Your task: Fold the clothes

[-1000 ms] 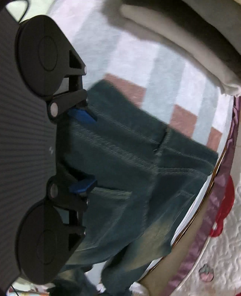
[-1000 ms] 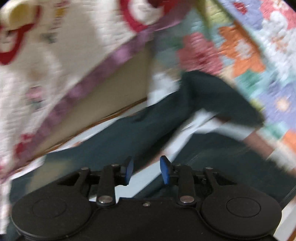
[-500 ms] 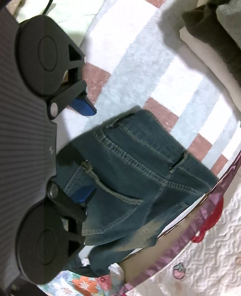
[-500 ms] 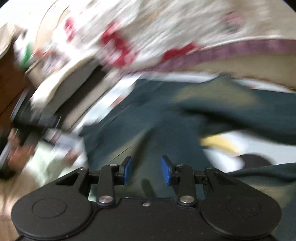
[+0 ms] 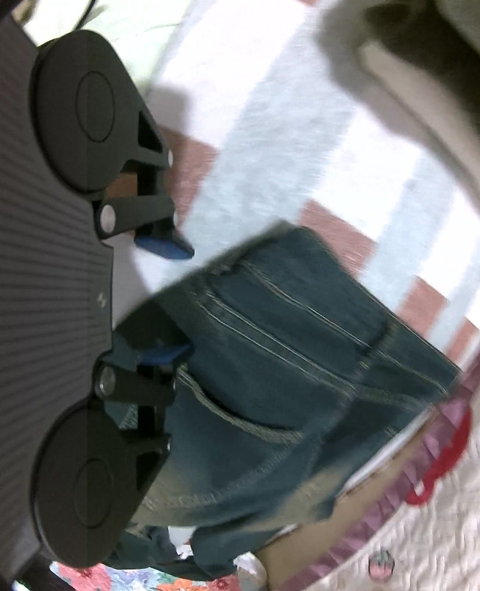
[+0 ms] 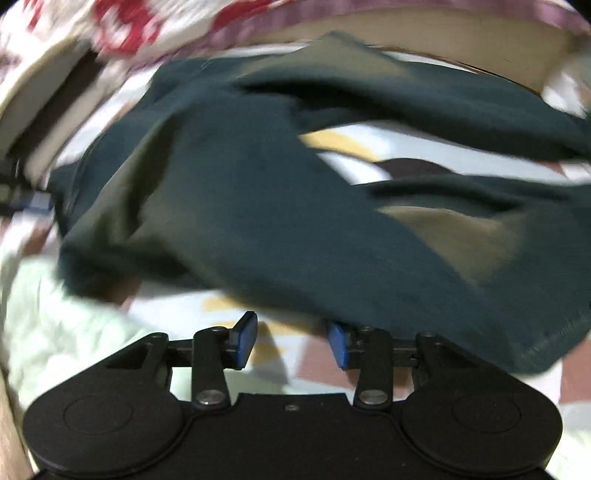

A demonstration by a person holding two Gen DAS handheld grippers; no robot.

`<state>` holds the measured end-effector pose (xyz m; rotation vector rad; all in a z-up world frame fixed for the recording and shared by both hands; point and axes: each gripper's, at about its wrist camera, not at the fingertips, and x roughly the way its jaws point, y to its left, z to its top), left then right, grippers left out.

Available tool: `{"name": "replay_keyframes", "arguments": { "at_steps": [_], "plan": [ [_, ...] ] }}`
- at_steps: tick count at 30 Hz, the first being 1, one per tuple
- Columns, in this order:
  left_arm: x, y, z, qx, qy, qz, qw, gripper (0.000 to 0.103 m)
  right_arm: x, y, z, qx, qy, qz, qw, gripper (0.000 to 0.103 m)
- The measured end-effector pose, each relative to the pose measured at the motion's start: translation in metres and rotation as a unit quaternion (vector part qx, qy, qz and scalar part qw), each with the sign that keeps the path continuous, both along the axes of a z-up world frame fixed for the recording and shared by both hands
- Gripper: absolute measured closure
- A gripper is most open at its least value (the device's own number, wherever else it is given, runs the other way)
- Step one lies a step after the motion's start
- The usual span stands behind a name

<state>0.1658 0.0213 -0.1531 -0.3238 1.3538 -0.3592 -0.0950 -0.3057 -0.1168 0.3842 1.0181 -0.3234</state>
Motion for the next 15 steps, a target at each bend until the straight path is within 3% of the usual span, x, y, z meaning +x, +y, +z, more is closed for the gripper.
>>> {"name": "replay_keyframes", "arguments": {
  "at_steps": [2, 4, 6, 8, 10, 12, 13, 15],
  "plan": [
    [-0.007, -0.001, 0.003, -0.021, 0.004, -0.002, 0.9998, 0.037, -0.011, -0.004, 0.0, -0.016, 0.001, -0.027, 1.0, 0.057],
    [-0.012, -0.004, 0.002, -0.04, 0.013, -0.006, 0.9991, 0.035, -0.02, -0.001, -0.001, -0.047, 0.01, -0.042, 0.998, 0.056],
    [-0.013, -0.009, -0.003, -0.033, 0.02, -0.006, 0.9992, 0.032, -0.031, -0.005, -0.001, -0.07, 0.014, -0.062, 0.996, 0.053],
    [-0.013, -0.013, -0.001, -0.028, 0.005, -0.005, 0.9996, 0.028, -0.042, -0.016, -0.001, -0.081, 0.013, -0.088, 0.993, 0.042],
    [-0.017, -0.022, 0.001, -0.006, -0.027, -0.022, 0.9994, 0.034, -0.039, -0.022, -0.001, -0.096, 0.011, -0.098, 0.991, 0.042],
    [-0.021, -0.036, 0.004, 0.021, -0.063, -0.049, 0.9966, 0.061, -0.036, -0.028, -0.001, -0.111, 0.009, -0.106, 0.988, 0.042],
    [-0.024, -0.041, 0.006, 0.027, -0.076, -0.054, 0.9952, 0.064, -0.035, -0.031, -0.001, -0.119, 0.008, -0.11, 0.987, 0.042],
    [-0.027, -0.047, 0.011, 0.037, -0.11, -0.06, 0.9914, 0.085, -0.032, -0.042, 0.006, -0.13, -0.025, -0.121, 0.984, 0.043]
  ]
}}
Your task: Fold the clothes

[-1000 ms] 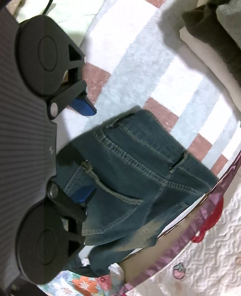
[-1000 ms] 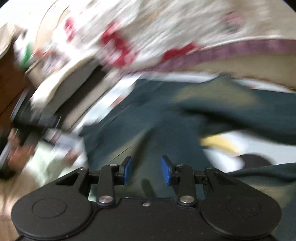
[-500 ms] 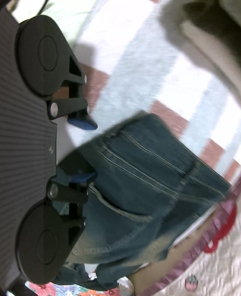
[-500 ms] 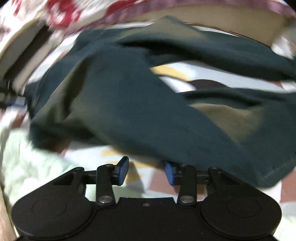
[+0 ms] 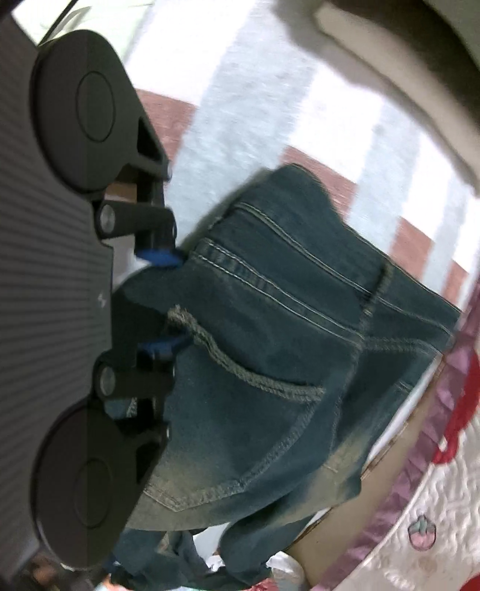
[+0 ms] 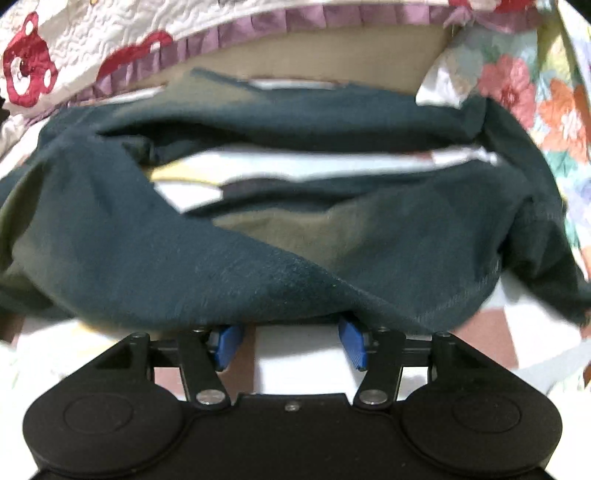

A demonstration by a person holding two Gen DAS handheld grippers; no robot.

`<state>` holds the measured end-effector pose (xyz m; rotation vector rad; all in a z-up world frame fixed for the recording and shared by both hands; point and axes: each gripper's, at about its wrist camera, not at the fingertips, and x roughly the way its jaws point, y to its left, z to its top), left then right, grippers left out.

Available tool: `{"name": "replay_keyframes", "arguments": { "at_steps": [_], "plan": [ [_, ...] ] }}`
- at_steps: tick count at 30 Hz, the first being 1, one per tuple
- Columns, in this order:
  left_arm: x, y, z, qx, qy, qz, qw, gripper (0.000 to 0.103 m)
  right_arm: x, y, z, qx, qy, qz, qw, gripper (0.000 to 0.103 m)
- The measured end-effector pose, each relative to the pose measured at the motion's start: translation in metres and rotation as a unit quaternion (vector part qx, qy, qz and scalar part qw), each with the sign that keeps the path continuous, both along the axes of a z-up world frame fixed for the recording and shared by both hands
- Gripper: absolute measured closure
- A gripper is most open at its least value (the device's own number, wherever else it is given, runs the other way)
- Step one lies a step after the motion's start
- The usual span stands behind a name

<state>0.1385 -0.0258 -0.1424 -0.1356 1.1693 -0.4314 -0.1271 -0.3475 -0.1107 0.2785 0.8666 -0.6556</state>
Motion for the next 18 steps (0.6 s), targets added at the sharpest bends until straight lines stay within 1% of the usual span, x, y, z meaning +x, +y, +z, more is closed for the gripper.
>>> {"name": "replay_keyframes", "arguments": {
  "at_steps": [1, 2, 3, 4, 5, 6, 8, 10, 12, 14, 15, 17, 18],
  "plan": [
    [-0.002, -0.004, 0.005, 0.013, -0.024, -0.005, 0.9996, 0.09, 0.002, -0.007, 0.004, -0.005, -0.023, -0.007, 1.0, 0.044],
    [-0.005, -0.008, 0.009, 0.024, -0.049, -0.01, 0.9984, 0.095, 0.007, -0.017, 0.011, -0.011, -0.045, -0.012, 0.999, 0.047],
    [-0.009, -0.011, 0.015, 0.031, -0.075, -0.017, 0.9966, 0.097, 0.012, -0.028, 0.017, -0.017, -0.066, -0.017, 0.998, 0.05],
    [-0.011, -0.013, 0.02, 0.032, -0.094, -0.024, 0.9948, 0.097, 0.022, -0.039, 0.022, -0.029, -0.072, -0.013, 0.997, 0.05],
    [-0.009, -0.014, 0.022, 0.024, -0.102, -0.025, 0.9942, 0.098, 0.033, -0.05, 0.027, -0.042, -0.075, -0.008, 0.996, 0.05],
    [-0.007, -0.015, 0.024, 0.015, -0.107, -0.025, 0.9938, 0.098, 0.047, -0.059, 0.027, -0.05, -0.065, 0.006, 0.997, 0.05],
    [-0.002, -0.014, 0.027, -0.009, -0.11, -0.017, 0.9938, 0.098, 0.075, -0.075, 0.02, -0.064, -0.034, 0.034, 0.997, 0.05],
    [0.002, -0.014, 0.027, -0.015, -0.118, -0.007, 0.9929, 0.099, 0.104, -0.088, 0.009, -0.076, 0.008, 0.061, 0.995, 0.05],
    [0.005, -0.013, 0.026, -0.018, -0.124, 0.004, 0.9921, 0.099, 0.12, -0.098, 0.008, -0.076, 0.007, 0.056, 0.996, 0.05],
    [0.006, -0.007, 0.024, -0.022, -0.115, 0.017, 0.993, 0.099, 0.129, -0.111, 0.011, -0.058, -0.013, 0.038, 0.997, 0.049],
    [0.007, -0.005, 0.022, -0.024, -0.108, 0.023, 0.9936, 0.099, 0.132, -0.117, 0.011, -0.051, -0.019, 0.029, 0.998, 0.048],
    [0.013, -0.003, 0.013, -0.031, -0.08, 0.035, 0.9957, 0.099, 0.137, -0.125, 0.006, -0.034, -0.003, 0.015, 0.999, 0.048],
    [0.016, -0.002, 0.009, -0.035, -0.066, 0.04, 0.9964, 0.099, 0.129, -0.125, 0.008, -0.029, -0.013, 0.005, 0.999, 0.048]
  ]
}}
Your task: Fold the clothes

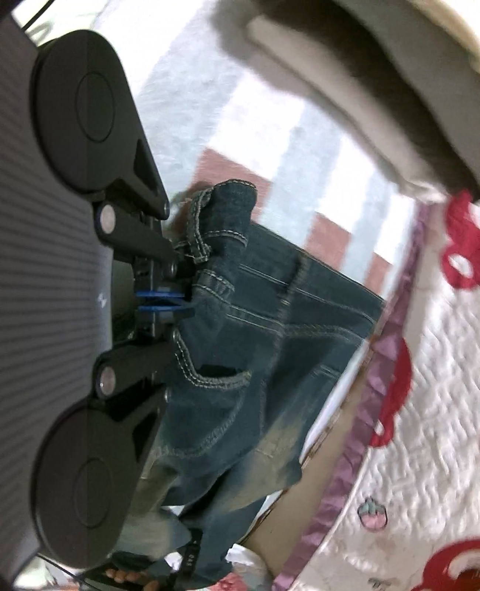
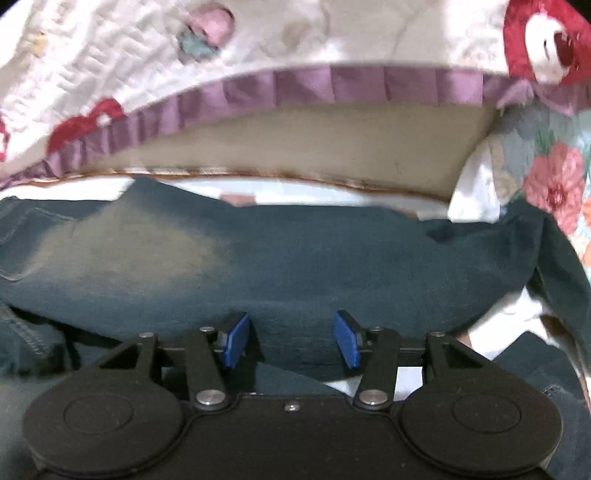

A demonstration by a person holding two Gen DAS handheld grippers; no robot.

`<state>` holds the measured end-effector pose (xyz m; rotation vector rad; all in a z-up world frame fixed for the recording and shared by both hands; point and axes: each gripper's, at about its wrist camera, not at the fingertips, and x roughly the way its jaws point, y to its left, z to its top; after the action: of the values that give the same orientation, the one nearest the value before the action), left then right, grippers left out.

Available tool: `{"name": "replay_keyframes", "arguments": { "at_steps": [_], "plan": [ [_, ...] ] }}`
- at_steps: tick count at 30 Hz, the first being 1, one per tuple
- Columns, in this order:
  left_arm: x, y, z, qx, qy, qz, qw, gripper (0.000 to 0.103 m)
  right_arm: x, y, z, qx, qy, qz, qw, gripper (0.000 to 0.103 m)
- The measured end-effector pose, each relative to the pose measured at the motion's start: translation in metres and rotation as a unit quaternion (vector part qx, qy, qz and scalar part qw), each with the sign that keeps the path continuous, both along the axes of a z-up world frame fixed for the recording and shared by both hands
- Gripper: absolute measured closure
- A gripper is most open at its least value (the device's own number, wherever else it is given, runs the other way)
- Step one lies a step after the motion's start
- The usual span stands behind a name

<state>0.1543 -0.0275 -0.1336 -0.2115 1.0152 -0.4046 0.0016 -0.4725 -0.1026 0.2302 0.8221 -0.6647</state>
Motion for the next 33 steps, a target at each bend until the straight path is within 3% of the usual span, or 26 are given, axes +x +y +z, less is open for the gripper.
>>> {"name": "replay_keyframes", "arguments": {
  "at_steps": [3, 7, 11, 17, 19, 22, 26, 31, 33],
  "plan": [
    [0.002, 0.002, -0.008, -0.002, 0.017, 0.006, 0.9998, 0.099, -0.029, 0.0, 0.011, 0.016, -0.04, -0.03, 0.999, 0.047],
    [-0.002, -0.002, 0.003, 0.017, -0.021, -0.001, 0.9996, 0.1, -0.11, 0.011, 0.025, 0.005, -0.111, -0.092, 0.99, 0.039],
    [-0.004, -0.007, 0.014, 0.045, -0.062, -0.007, 0.997, 0.1, -0.191, 0.031, 0.02, -0.019, -0.099, -0.153, 0.983, 0.039],
    [0.0, -0.012, 0.015, 0.055, -0.06, -0.005, 0.9967, 0.1, -0.285, 0.029, 0.0, 0.071, -0.13, -0.249, 0.957, 0.039],
    [0.002, -0.012, 0.015, 0.047, -0.053, 0.006, 0.9975, 0.1, -0.298, 0.021, -0.009, 0.106, -0.144, -0.281, 0.943, 0.039],
    [0.005, -0.009, 0.011, 0.034, -0.04, 0.014, 0.9985, 0.1, -0.315, 0.015, -0.017, 0.146, -0.202, -0.317, 0.915, 0.039],
    [0.003, -0.003, 0.006, -0.003, -0.014, 0.018, 0.9997, 0.097, -0.313, -0.001, -0.023, 0.197, -0.255, -0.34, 0.884, 0.038],
    [-0.001, -0.01, 0.001, 0.003, -0.001, 0.003, 1.0, 0.094, -0.287, -0.022, -0.033, 0.227, -0.266, -0.35, 0.869, 0.032],
    [0.001, -0.013, -0.001, 0.006, 0.001, 0.003, 1.0, 0.085, -0.278, -0.032, -0.039, 0.233, -0.268, -0.363, 0.861, 0.029]
  ]
}}
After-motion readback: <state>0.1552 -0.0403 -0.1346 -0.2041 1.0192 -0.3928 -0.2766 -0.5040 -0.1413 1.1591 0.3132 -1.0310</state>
